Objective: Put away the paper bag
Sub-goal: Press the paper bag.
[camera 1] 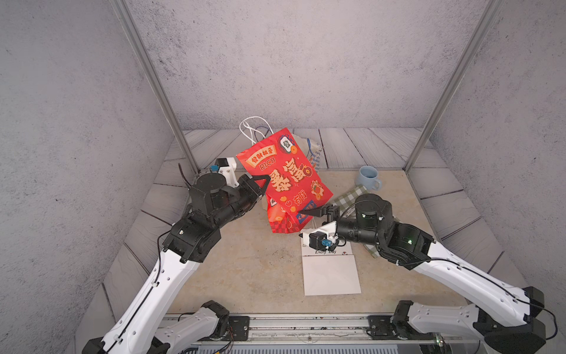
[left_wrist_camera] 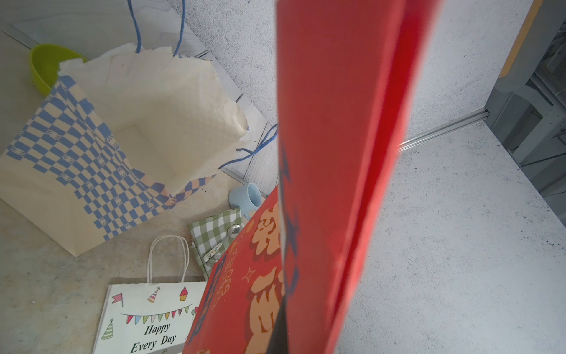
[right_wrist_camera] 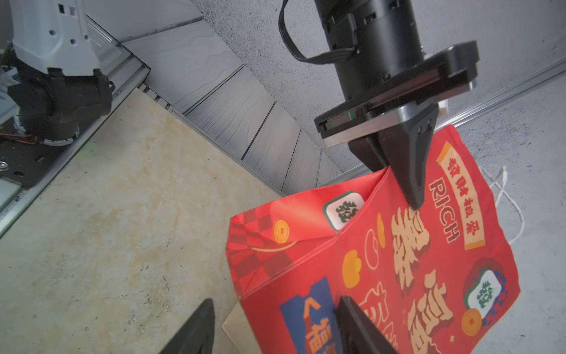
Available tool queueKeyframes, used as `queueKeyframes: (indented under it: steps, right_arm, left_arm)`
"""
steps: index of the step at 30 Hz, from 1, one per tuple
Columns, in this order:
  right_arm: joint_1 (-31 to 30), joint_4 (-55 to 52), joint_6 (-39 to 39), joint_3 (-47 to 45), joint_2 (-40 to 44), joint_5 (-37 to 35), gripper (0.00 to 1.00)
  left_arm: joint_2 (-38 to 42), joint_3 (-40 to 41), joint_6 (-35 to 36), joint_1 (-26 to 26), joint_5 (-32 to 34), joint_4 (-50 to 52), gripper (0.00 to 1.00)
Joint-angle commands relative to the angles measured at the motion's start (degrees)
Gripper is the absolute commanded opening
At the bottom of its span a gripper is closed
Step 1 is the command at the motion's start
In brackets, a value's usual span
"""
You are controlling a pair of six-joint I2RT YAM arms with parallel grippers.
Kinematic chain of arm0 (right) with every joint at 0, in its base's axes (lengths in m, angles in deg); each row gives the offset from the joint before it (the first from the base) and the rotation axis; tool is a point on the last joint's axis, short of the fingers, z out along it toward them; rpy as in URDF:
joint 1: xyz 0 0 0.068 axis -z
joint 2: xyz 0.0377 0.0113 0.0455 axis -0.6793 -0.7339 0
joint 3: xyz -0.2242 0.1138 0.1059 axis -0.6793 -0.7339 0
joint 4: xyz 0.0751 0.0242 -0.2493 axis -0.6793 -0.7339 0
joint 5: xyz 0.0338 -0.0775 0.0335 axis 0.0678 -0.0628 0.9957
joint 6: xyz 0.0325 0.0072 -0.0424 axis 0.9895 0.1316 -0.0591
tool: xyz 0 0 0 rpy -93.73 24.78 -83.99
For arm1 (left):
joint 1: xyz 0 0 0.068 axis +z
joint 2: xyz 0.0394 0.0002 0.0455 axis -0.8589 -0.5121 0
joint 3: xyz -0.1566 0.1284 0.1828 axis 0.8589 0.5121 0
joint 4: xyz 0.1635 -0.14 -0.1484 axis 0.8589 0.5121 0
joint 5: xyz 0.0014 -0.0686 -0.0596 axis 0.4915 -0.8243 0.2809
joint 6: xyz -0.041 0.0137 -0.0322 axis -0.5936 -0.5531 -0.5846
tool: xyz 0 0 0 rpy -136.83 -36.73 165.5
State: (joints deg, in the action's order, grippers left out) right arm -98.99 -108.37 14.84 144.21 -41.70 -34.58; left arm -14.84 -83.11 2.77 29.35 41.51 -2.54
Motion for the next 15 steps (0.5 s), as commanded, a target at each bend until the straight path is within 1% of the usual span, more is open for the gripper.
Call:
queueKeyframes:
  steps: [1, 5, 10, 13, 15]
  right_arm:
    - [-0.38, 2.47, -2.17, 0.78, -1.00, -0.61, 0.61]
    - [-0.37, 3.05, -3.20, 0.89, -2.07, -0.98, 0.53]
    - [-0.32, 2.25, -3.51, 1.33, -2.43, -0.70, 0.38]
    - [-0.39, 1.25, -3.42, 1.72, -2.60, -0.01, 0.36]
    - [-0.40, 0.38, -2.63, 2.18, -2.53, 0.74, 0.38]
  left_arm:
    - [-0.09, -1.80, -0.20, 0.21, -1.76, -0.62, 0.00]
    - [-0.12, -1.94, -0.16, 0.21, -2.24, -0.45, 0.00]
    - [-0.06, -1.78, 0.02, 0.13, -3.25, 0.18, 0.00]
    - [-0.42, -1.88, 0.38, 0.12, -3.87, 0.57, 0.00]
    - [-0.55, -1.87, 0.78, 0.14, -3.98, 1.26, 0.00]
